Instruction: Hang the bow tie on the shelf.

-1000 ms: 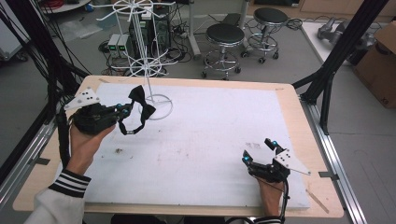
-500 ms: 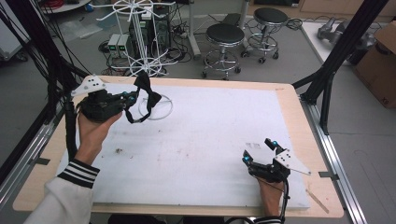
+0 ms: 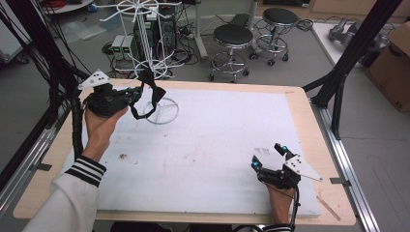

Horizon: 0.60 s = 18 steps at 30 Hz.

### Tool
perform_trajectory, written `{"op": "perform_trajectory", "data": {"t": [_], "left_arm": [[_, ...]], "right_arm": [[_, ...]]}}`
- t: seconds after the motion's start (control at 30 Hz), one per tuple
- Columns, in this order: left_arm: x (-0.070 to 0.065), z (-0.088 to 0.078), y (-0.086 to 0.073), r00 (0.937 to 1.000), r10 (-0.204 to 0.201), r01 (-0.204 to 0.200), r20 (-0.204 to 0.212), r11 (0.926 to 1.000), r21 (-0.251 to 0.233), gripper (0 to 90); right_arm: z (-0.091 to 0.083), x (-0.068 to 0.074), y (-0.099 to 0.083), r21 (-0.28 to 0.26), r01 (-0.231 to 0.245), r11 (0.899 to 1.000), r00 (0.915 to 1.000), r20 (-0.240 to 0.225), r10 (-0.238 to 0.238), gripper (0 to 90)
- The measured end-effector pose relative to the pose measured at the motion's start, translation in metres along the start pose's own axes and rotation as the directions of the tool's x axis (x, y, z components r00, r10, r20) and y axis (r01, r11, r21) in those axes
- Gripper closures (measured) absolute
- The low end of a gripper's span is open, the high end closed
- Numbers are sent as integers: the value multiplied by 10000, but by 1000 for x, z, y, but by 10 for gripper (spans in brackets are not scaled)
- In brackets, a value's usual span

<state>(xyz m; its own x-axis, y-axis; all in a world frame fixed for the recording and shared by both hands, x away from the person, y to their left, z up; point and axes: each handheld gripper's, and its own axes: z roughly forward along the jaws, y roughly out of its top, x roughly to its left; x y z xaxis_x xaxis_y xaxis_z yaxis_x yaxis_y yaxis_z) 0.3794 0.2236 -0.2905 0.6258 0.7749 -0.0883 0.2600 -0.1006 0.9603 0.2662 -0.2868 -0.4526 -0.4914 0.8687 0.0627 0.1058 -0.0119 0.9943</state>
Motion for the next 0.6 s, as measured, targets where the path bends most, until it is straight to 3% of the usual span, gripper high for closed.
{"op": "perform_trajectory", "data": {"t": [0.23,0.6], "left_arm": [[6,15,-5,9995,-114,114,-302,9999,21,884],[10,26,-10,9971,54,-41,-760,9998,170,884]], "right_arm": [[0,0,0,-1,1,10000,10000,6,-1,32],[0,0,0,5,-14,10000,10000,13,14,32]]}}
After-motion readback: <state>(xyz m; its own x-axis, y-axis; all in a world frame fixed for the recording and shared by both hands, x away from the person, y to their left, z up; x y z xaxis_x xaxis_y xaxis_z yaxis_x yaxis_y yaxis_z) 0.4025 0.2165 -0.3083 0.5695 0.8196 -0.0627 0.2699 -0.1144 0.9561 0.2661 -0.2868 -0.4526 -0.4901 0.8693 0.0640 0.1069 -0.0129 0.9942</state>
